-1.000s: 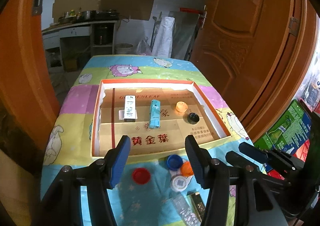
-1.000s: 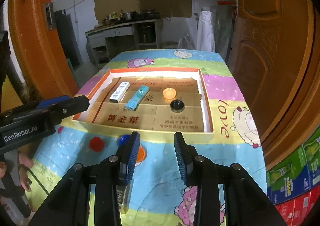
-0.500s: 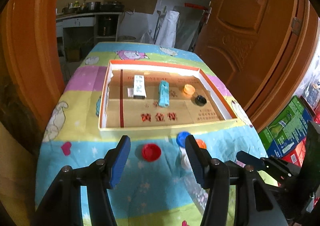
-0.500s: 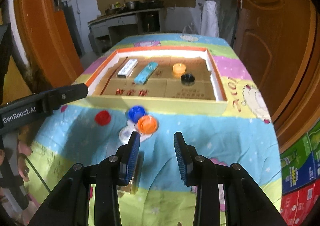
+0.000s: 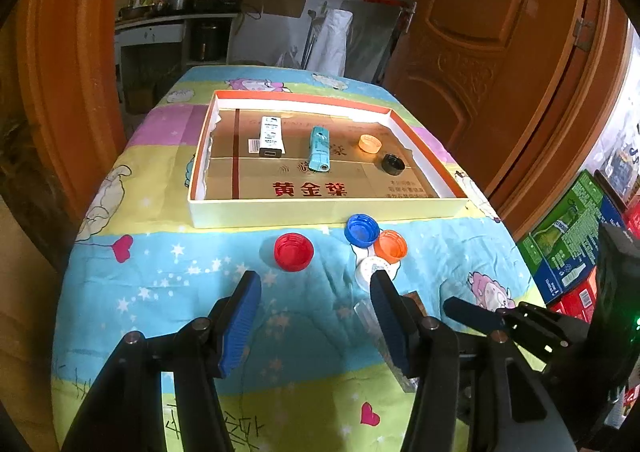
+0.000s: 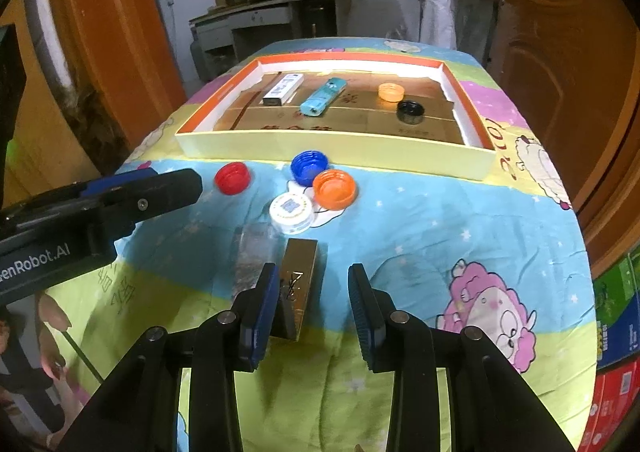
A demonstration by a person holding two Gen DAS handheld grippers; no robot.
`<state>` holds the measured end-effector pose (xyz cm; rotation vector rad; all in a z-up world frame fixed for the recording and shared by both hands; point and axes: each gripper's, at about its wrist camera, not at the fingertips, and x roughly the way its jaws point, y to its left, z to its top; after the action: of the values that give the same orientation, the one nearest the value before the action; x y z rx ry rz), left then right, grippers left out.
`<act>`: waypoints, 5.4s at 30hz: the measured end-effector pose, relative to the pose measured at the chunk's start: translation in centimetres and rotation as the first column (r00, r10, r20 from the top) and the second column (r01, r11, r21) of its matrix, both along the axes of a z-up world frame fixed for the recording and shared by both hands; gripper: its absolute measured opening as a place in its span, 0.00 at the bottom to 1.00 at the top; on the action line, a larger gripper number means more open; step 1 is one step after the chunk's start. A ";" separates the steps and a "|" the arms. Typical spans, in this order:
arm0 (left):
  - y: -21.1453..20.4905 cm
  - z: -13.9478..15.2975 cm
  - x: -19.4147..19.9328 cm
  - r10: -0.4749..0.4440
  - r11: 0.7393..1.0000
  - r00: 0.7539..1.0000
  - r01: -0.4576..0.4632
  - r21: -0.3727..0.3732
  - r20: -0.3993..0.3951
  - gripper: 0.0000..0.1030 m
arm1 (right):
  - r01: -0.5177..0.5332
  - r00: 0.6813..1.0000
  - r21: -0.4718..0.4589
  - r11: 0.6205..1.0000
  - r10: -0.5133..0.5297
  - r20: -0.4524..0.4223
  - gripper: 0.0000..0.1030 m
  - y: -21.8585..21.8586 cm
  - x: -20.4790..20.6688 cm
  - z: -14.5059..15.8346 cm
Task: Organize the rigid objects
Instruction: 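Move both tools back toward the loose items beside the tray, then grasp the clear glittery case with the left tool while the right tool grasps the gold lipstick, then carry the glittery case with the left tool while the right tool carries the gold lipstick into the tray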
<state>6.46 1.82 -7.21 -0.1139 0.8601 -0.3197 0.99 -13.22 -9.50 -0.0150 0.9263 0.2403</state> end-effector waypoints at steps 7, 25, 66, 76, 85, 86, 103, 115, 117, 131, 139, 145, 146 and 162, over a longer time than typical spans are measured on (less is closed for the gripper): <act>-0.1 -0.1 -0.4 -0.010 1.000 1.000 0.010 -0.004 -0.007 0.55 | 0.005 0.999 -0.037 0.999 -0.007 -0.034 0.35 0.7 0.1 -1.0; -6.1 -3.6 -1.3 -0.055 0.995 0.996 0.061 0.078 -0.071 0.55 | 0.130 0.991 -0.019 0.991 -0.129 0.045 0.18 -4.1 -3.1 0.7; -3.6 2.1 -0.5 -0.042 0.998 0.997 0.039 0.043 0.069 0.20 | 0.099 0.989 0.030 0.995 -0.102 0.110 0.18 -3.8 0.0 3.3; -3.0 2.7 1.5 -0.012 0.998 0.996 0.007 0.065 0.083 0.20 | 0.083 0.986 0.040 0.996 -0.087 0.141 0.18 -3.3 2.0 4.6; -2.3 3.1 4.0 0.016 0.997 0.996 -0.022 0.071 0.089 0.20 | 0.065 0.984 0.043 0.997 -0.072 0.160 0.18 -3.0 4.5 5.5; -2.3 3.1 4.2 0.018 0.997 0.996 -0.024 0.071 0.089 0.20 | 0.064 0.984 0.043 0.997 -0.070 0.161 0.18 -3.1 4.7 5.5; -0.9 2.8 9.2 0.068 0.995 0.993 -0.075 0.072 0.093 0.20 | 0.043 0.986 0.040 0.998 -0.048 0.157 0.18 -2.7 9.9 5.2; 1.3 2.0 12.9 0.146 0.987 0.986 -0.150 0.057 0.076 0.20 | 0.038 0.988 0.052 0.998 -0.045 0.150 0.18 -2.7 13.5 4.5; 1.4 1.7 13.5 0.155 0.986 0.986 -0.159 0.057 0.068 0.20 | 0.036 0.988 0.055 0.998 -0.044 0.149 0.18 -2.6 14.1 4.4; 1.6 0.4 16.9 0.169 0.983 0.984 -0.172 0.065 0.047 0.20 | 0.019 0.993 0.069 0.997 -0.027 0.119 0.18 -1.6 18.1 2.3; 2.2 -0.5 18.2 0.181 0.981 0.983 -0.182 0.067 0.025 0.20 | 0.022 0.994 0.070 0.997 -0.029 0.109 0.18 -1.5 18.8 1.6; 2.1 -0.8 18.7 0.172 0.982 0.985 -0.173 0.079 0.017 0.20 | 0.025 0.994 0.071 0.997 -0.033 0.107 0.18 -1.4 19.6 1.1; 2.1 -0.9 18.8 0.170 0.982 0.985 -0.171 0.081 0.015 0.20 | 0.025 0.994 0.071 0.997 -0.032 0.106 0.18 -1.4 19.7 1.0; 2.1 -2.2 19.8 0.164 0.983 0.986 -0.161 0.091 -0.028 0.20 | 0.022 0.996 0.067 0.998 -0.027 0.080 0.18 -1.2 20.5 0.0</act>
<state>26.29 3.94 -9.37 -0.1068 0.8929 -0.1264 21.47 -14.47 -9.49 0.0468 0.8370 0.2458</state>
